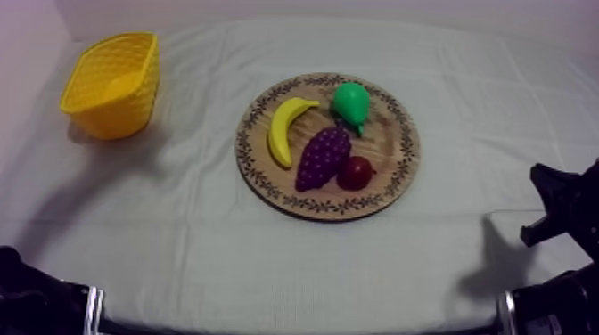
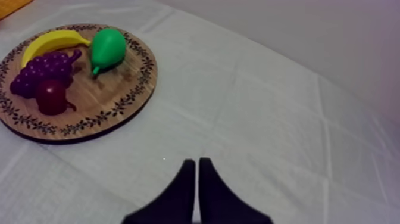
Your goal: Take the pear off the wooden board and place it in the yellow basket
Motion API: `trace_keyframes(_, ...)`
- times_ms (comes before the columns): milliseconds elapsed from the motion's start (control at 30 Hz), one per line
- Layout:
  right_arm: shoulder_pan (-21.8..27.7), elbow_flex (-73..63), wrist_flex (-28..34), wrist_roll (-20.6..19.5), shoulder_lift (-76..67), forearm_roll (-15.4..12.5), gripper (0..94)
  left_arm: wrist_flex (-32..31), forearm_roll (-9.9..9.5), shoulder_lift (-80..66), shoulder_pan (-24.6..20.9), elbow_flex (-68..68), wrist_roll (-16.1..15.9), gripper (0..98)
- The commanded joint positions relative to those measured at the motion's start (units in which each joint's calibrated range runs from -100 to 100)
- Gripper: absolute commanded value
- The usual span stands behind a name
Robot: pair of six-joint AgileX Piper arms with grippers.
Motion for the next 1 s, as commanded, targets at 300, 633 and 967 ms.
trace_keyframes(300,-0.1,0.0,0.0,0.0,0.0,0.0,0.3,-1.8,2.16,15.8,4.5,-4.3,5.3,94.3)
trace_keyframes(633,-0.1,0.0,0.0,0.0,0.0,0.0,0.3,-8.7,5.07,26.2,6.8,-6.9,7.3,96.7)
trace_keyframes(967,-0.1,0.0,0.0,0.0,0.0,0.0,0.3,-11.0,6.34,39.7,7.9,-16.2,6.8,95.2)
